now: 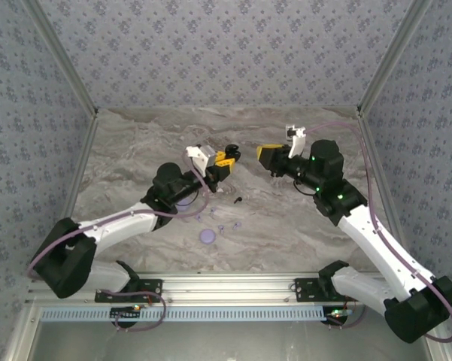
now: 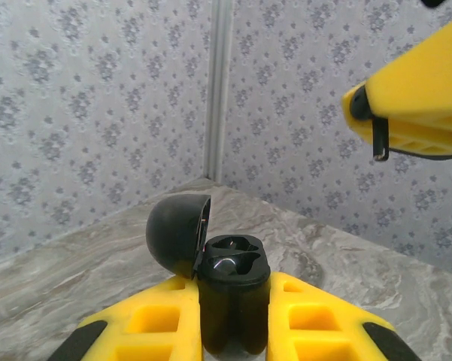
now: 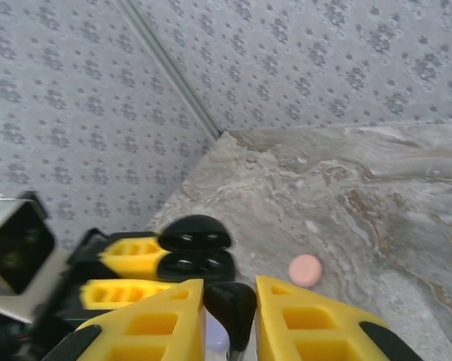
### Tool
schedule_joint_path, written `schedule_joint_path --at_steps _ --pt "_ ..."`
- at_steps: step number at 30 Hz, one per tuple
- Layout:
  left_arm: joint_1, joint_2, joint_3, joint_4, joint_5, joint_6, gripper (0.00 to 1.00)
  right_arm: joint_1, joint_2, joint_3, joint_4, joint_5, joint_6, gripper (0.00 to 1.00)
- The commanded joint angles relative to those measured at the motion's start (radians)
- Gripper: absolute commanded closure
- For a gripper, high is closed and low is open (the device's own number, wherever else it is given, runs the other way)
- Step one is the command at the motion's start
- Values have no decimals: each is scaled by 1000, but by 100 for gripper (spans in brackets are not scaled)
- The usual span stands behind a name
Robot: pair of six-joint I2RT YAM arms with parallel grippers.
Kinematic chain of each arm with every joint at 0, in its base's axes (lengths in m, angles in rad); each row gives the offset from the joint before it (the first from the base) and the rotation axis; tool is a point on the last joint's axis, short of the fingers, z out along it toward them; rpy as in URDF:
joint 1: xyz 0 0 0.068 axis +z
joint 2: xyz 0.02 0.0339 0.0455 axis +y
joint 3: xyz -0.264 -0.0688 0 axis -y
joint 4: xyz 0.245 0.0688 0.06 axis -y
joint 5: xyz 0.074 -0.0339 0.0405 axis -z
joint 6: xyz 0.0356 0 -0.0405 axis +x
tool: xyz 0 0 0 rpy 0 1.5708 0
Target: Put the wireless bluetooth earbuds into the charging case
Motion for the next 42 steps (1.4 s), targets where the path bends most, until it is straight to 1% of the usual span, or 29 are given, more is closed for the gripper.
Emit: schedule_joint_path --at_steps 1,6,15,32,42 --pt "-17 35 57 104 67 -32 100 15 8 1 14 -38 33 77" --pt "-39 70 81 103 83 -21 100 35 38 21 20 -30 21 78" --pt "-42 77 86 109 98 -20 100 70 72 36 31 -20 13 77" --pt "-42 79 85 95 120 -13 100 94 105 77 32 19 -34 78" --pt "-42 79 83 96 129 -13 100 100 123 73 19 48 -59 77"
